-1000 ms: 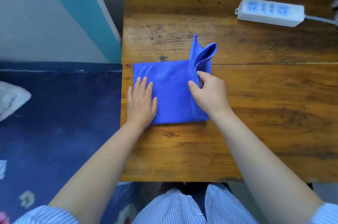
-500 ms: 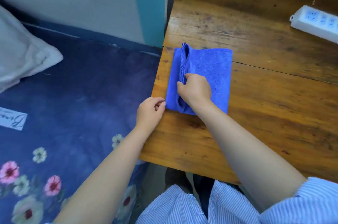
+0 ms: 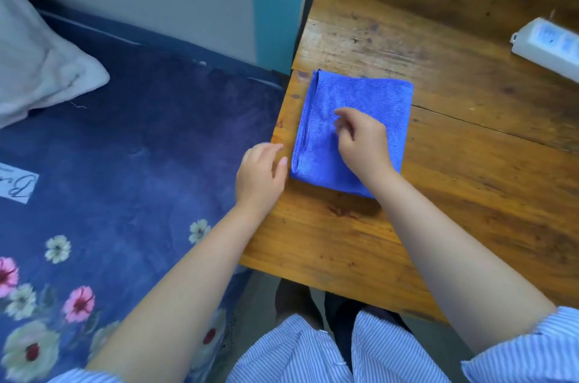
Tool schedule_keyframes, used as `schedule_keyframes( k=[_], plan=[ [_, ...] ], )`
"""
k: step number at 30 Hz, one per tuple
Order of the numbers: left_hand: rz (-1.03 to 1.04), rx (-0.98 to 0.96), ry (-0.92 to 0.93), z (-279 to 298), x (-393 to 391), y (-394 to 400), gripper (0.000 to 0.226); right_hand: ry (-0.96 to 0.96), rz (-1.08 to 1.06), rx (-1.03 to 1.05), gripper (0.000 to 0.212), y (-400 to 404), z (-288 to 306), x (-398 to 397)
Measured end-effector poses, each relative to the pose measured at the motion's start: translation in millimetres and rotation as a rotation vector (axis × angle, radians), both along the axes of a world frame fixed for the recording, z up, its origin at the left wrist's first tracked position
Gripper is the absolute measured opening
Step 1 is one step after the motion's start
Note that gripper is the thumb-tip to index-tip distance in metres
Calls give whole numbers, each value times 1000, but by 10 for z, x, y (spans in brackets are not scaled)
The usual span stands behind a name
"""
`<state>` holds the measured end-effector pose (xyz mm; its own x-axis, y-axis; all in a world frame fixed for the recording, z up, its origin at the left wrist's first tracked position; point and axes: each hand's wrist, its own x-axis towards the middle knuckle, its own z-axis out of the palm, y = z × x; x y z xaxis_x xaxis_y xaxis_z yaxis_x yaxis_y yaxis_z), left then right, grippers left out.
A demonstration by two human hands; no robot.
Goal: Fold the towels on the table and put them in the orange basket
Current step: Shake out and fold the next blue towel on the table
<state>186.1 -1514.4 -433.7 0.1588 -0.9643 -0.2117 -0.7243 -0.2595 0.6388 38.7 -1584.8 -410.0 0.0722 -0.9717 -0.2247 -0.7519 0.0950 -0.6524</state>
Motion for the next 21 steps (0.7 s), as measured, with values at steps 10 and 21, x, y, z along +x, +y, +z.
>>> schedule_keyframes(
  k=[10, 21],
  plan=[
    [-642, 42, -499, -108, -296, -335, 55, 588, 423, -140, 64, -202, -296, -556],
    [-460, 280, -346, -222, -118, -248, 56, 371, 83, 27, 70, -195, -346, -888]
  ],
)
